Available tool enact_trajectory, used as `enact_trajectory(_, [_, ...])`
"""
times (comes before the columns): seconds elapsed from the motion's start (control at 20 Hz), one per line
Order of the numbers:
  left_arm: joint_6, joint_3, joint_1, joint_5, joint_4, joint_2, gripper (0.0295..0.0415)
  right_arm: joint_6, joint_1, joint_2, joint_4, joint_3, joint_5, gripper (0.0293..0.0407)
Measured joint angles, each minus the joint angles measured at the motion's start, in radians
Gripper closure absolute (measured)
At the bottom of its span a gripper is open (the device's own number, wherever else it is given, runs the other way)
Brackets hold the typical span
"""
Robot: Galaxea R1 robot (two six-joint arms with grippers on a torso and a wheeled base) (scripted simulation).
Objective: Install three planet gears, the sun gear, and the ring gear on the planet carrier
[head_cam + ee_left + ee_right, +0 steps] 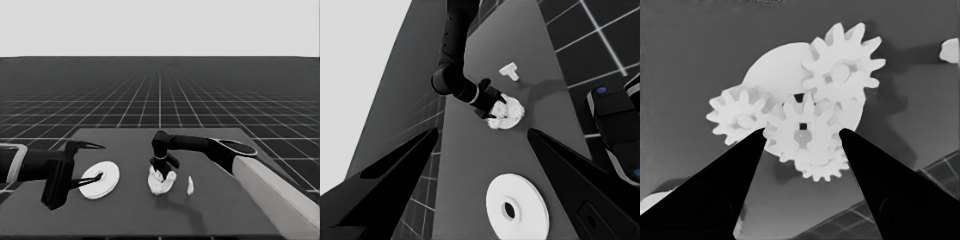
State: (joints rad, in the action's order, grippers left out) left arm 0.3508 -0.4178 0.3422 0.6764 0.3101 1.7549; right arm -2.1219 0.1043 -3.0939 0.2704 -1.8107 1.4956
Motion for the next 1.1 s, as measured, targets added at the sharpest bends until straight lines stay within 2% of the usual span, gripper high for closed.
enact_trajectory(1.0, [0.0, 0.0, 0.0, 0.0, 0.0, 0.0, 0.0326, -0.209, 0.0, 0.0, 0.0, 0.0, 0.0, 0.0391])
enact_trajectory(1.1, [0.0, 0.0, 0.0, 0.0, 0.0, 0.0, 0.0326, -0.219, 0.0, 0.0, 0.0, 0.0, 0.0, 0.0331])
